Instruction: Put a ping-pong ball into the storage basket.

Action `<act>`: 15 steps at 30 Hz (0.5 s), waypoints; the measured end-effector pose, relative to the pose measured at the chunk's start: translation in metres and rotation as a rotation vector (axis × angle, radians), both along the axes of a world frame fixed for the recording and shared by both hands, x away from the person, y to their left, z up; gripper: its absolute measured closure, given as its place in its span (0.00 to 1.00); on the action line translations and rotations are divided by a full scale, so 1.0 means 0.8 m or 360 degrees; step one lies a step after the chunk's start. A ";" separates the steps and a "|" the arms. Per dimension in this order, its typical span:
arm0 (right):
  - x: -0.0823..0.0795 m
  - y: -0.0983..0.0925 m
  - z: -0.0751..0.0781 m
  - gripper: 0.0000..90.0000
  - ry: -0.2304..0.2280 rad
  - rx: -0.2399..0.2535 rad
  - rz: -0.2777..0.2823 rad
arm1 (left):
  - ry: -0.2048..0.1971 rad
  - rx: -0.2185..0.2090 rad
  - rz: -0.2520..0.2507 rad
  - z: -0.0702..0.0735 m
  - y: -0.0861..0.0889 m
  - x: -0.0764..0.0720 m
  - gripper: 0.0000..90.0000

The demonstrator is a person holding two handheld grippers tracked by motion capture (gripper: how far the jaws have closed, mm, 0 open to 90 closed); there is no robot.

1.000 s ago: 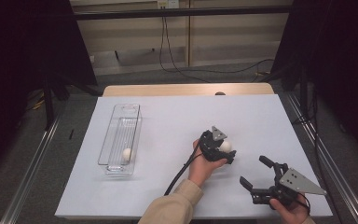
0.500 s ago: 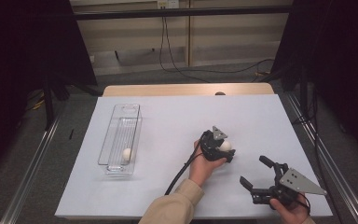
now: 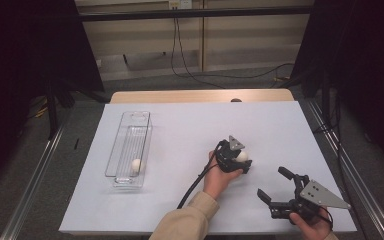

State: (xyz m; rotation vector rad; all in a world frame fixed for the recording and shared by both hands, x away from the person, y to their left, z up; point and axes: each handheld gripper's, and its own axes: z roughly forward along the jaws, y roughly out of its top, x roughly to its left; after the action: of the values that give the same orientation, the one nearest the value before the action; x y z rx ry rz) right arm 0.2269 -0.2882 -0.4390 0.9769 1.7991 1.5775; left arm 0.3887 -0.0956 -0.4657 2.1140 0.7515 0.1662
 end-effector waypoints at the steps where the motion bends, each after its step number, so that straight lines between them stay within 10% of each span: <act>1: 0.000 0.000 0.000 0.02 0.0000 0.0000 0.0000 | 0.0000 0.0002 -0.0001 0.000 0.000 0.000 0.41; 15: 0.000 0.000 0.000 0.02 0.0000 0.0000 -0.0003 | 0.0016 0.0004 -0.0001 -0.001 0.000 0.001 0.51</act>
State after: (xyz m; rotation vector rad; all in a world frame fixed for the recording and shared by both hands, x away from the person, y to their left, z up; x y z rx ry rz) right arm 0.2269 -0.2884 -0.4390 0.9780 1.7977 1.5764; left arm 0.3892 -0.0956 -0.4664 2.1191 0.7564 0.1566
